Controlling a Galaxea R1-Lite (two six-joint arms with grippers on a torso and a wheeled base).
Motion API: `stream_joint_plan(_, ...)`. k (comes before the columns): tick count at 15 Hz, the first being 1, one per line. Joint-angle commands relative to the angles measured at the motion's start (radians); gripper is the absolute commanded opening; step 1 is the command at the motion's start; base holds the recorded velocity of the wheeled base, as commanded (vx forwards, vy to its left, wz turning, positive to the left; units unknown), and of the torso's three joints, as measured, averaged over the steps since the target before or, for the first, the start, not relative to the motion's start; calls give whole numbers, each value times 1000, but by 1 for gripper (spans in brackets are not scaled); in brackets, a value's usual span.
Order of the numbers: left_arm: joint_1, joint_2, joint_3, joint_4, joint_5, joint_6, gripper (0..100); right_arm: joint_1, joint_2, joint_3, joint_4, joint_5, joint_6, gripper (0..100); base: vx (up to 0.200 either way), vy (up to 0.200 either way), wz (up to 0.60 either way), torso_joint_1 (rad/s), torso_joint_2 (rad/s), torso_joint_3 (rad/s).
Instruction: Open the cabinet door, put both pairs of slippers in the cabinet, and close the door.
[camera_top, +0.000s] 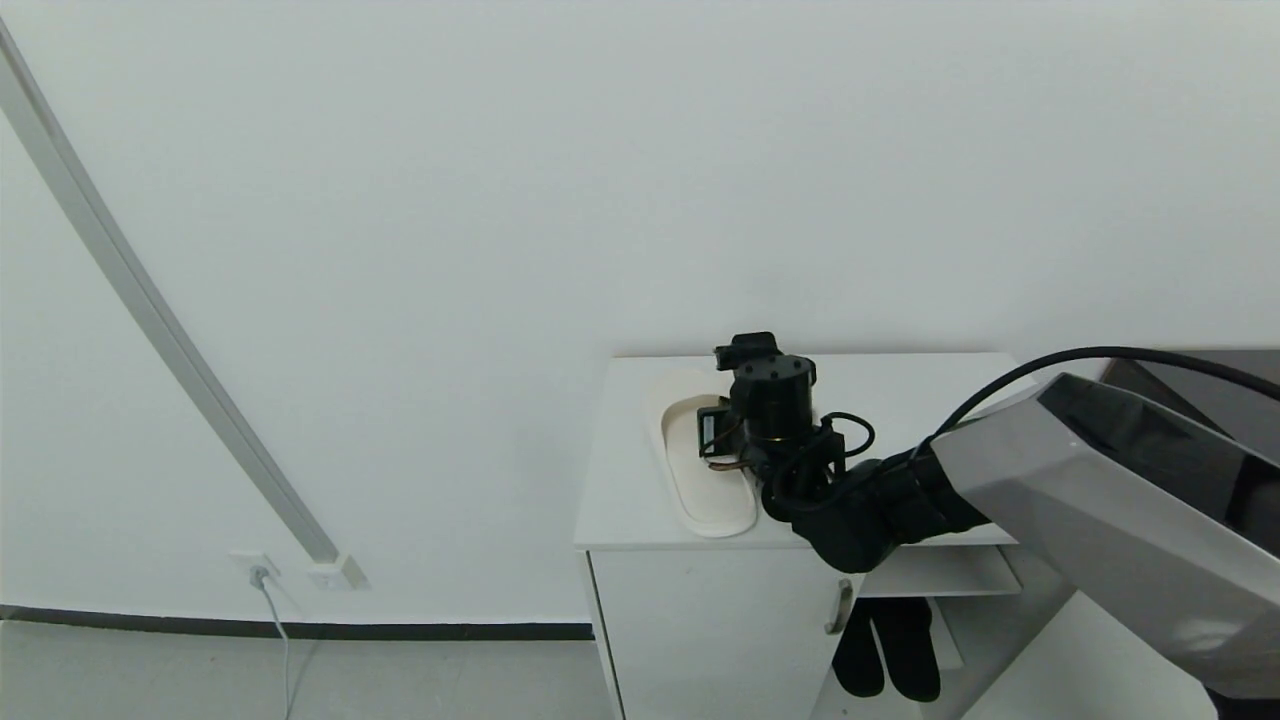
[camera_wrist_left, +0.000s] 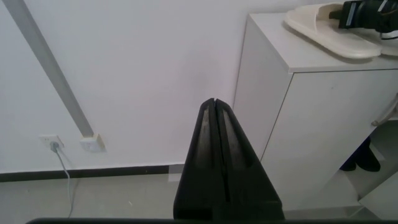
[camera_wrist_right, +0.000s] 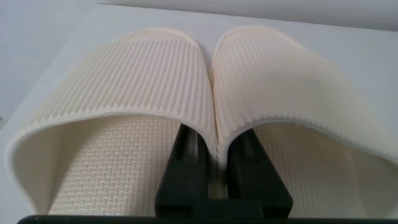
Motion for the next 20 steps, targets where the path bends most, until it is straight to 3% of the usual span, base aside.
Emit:
stream_joint_plan(1,0,1,0,0,0,0,0,12,-95,77,-5,4,3,0,0,0,0,0,0,0)
stream_joint_plan(5,0,1,0,-1,0,0,0,50,-270,311,-48,76,15,0,0,0,0,0,0,0)
stream_joint_plan(12,0,1,0,-1,0,0,0,113,-495,713,-169,105,15,0,0,0,0,0,0,0)
stream_joint_plan(20,0,1,0,0,0,0,0,116,-546,784,-166,106,15,0,0,0,0,0,0,0)
